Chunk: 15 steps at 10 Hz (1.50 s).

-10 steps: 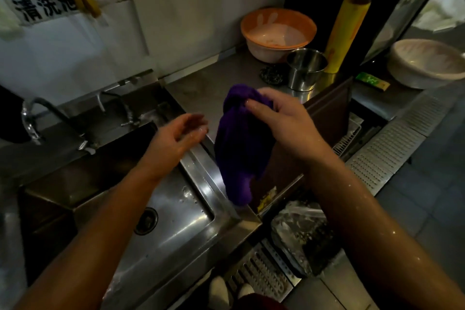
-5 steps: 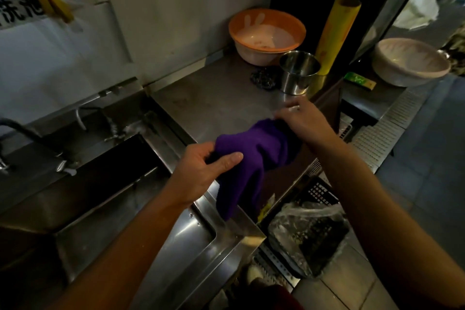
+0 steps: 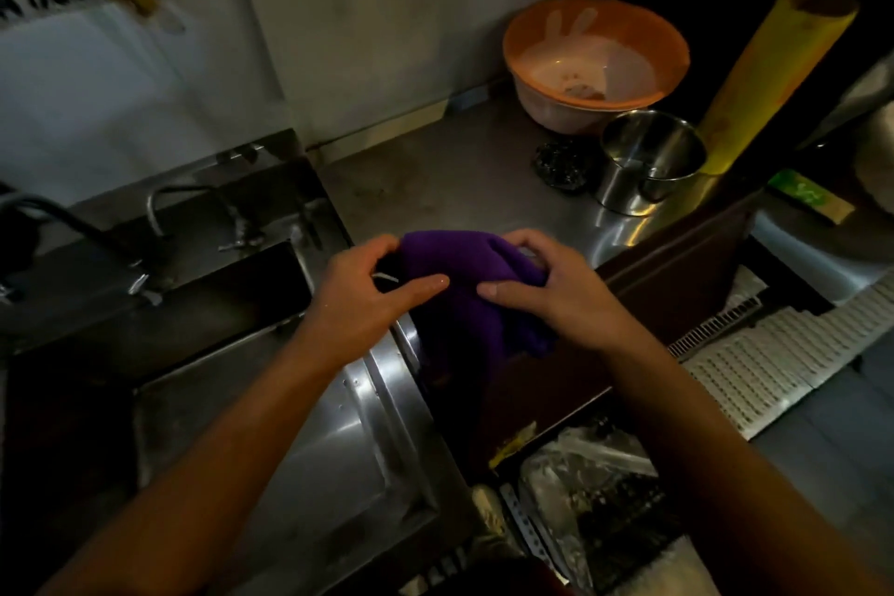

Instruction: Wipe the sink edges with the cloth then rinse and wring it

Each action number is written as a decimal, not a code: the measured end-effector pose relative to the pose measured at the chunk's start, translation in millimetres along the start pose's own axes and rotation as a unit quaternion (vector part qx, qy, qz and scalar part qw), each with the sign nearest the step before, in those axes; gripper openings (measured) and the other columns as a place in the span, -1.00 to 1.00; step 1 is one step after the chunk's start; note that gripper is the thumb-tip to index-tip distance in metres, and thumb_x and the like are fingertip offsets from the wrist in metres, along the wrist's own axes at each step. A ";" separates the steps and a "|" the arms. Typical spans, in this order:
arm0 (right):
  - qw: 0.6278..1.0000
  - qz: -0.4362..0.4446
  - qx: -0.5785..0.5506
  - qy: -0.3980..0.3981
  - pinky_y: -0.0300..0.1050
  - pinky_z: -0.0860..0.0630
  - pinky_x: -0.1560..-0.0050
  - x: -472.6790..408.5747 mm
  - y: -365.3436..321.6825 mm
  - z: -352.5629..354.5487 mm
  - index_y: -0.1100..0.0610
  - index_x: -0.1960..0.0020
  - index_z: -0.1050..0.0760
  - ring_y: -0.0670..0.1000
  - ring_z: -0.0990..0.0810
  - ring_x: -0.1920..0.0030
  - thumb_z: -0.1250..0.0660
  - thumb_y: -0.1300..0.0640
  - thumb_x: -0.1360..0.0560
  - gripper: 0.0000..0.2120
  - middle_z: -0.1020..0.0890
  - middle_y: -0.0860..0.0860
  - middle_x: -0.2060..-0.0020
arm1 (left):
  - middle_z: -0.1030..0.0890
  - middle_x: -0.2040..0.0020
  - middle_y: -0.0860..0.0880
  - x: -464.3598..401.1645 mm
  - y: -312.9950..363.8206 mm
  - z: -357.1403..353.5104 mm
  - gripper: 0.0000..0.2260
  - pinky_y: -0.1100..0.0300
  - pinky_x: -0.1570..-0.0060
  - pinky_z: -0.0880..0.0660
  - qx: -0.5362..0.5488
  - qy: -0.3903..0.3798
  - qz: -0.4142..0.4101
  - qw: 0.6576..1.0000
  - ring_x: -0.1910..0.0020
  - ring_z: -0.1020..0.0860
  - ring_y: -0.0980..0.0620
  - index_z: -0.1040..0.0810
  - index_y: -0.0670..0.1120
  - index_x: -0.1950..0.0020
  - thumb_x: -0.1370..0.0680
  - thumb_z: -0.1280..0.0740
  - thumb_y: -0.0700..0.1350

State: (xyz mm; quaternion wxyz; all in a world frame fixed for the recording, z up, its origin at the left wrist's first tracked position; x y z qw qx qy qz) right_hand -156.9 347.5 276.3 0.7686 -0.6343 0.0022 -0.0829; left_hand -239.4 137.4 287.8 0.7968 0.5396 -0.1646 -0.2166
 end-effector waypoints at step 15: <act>0.882 0.134 0.451 -0.006 0.06 -0.32 -0.42 -100.9 100.9 -46.5 0.05 -0.40 -0.45 0.03 -0.39 -0.43 -0.26 0.05 -0.57 -0.59 -0.47 0.02 -0.41 | -0.65 -0.04 0.01 -67.9 -109.8 -32.1 -0.71 0.04 -0.18 -0.38 -0.458 0.066 0.037 0.886 -0.06 -0.57 0.01 -0.60 0.03 -0.14 -0.65 -0.15 0.12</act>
Point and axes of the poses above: each hand's wrist, its own x-axis away from the middle knuckle, its own z-axis out of the back of the hand, y = z × x, the point moved 2 cm from there along -x, towards the middle knuckle
